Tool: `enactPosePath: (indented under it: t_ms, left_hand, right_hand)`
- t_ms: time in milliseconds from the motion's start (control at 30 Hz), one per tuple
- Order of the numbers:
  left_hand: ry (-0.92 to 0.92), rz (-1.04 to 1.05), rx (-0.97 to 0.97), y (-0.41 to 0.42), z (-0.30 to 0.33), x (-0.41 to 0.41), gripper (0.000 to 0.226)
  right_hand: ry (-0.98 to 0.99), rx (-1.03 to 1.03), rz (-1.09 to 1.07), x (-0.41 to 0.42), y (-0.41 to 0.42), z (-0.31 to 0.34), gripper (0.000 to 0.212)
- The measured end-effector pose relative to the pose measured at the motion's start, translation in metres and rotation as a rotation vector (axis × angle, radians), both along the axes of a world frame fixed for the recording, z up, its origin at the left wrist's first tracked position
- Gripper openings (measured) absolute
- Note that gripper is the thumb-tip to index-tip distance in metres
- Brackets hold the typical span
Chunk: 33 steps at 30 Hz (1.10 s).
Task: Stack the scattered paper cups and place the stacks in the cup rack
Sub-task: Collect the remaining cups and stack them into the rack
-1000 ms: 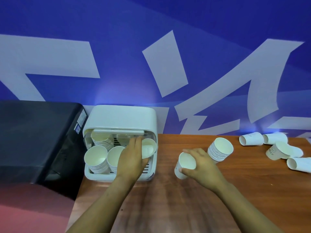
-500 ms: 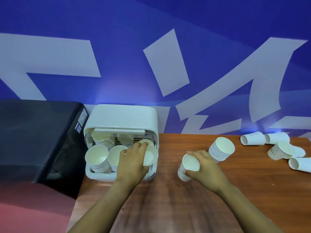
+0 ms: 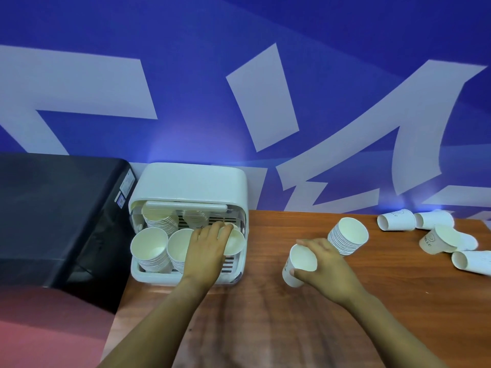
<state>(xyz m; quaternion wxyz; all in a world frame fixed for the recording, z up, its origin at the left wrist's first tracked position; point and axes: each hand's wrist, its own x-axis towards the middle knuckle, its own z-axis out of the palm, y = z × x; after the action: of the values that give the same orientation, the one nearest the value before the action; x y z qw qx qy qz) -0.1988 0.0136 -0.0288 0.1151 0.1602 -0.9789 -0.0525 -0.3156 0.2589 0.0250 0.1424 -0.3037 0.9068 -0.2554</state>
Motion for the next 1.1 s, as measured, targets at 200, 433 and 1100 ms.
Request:
enactPosePath:
  t_ms: [200,433,1100]
  left_hand:
    - [-0.145,0.052,-0.045,0.002,-0.001,-0.011,0.064]
    - [-0.333,0.079,-0.027,0.002,0.018,-0.016,0.071]
    - [-0.28,0.157,0.157,-0.002,0.051,0.041,0.065]
  right_hand:
    - [-0.014,0.0,-0.009,-0.003,-0.001,-0.001,0.065]
    - [-0.034,-0.003,0.0,0.001,-0.004,-0.004,0.066]
    - [0.339,-0.327,0.153,0.057,-0.098,-0.005,0.063]
